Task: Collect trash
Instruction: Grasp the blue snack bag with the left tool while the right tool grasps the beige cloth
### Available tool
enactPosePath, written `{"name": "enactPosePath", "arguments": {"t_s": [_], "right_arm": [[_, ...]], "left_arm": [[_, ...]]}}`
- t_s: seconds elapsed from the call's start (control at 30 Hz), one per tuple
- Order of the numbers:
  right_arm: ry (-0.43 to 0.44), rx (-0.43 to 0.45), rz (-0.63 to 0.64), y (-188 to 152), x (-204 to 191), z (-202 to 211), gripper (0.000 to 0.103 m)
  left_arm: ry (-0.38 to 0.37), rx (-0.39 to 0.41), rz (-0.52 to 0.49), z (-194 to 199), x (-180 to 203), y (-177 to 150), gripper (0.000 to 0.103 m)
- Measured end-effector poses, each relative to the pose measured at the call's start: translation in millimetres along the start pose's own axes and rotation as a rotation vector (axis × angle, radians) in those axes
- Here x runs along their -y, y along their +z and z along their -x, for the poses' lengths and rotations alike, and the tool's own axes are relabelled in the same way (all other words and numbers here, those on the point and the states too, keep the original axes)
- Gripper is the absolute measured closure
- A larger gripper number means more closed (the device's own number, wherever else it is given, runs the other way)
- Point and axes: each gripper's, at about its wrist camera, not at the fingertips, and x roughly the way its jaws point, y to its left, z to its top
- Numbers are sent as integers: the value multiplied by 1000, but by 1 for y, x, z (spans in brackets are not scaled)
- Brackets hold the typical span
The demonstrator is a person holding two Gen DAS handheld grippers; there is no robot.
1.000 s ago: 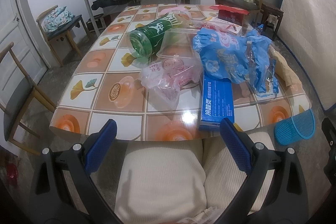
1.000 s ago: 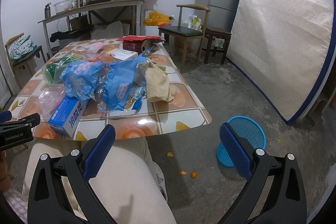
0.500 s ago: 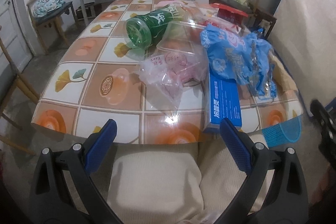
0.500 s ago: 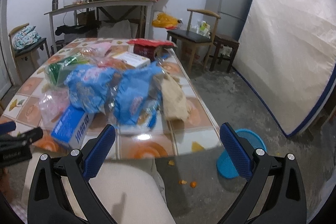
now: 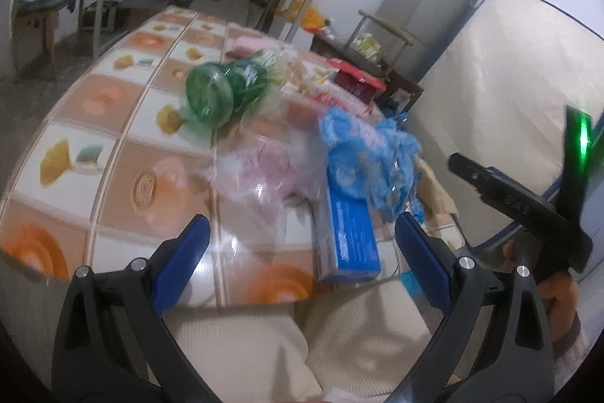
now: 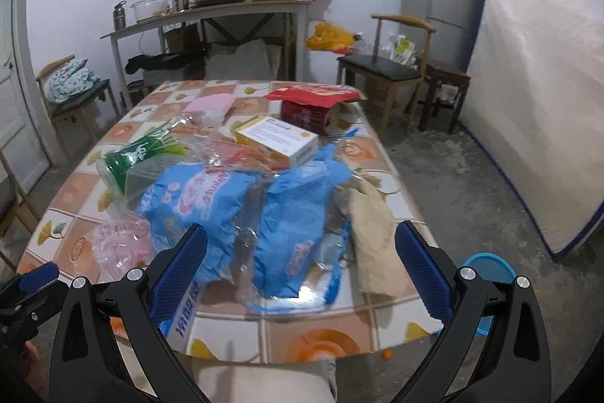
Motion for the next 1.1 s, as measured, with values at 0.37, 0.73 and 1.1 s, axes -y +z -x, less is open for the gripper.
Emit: {"name": "enactPosePath", "arguments": {"t_s": [0.37, 0.73, 1.1], "right_arm": [[199, -165, -92, 25, 22, -56, 6], [447, -317, -332, 42, 56, -102, 6], [464, -470, -474, 29, 66, -157, 40]], "left_arm": [[-41, -19, -161, -29, 25, 34, 9], [-22, -44, -282, -65, 50, 70, 17], [70, -260, -442, -126, 71, 64, 77]]}}
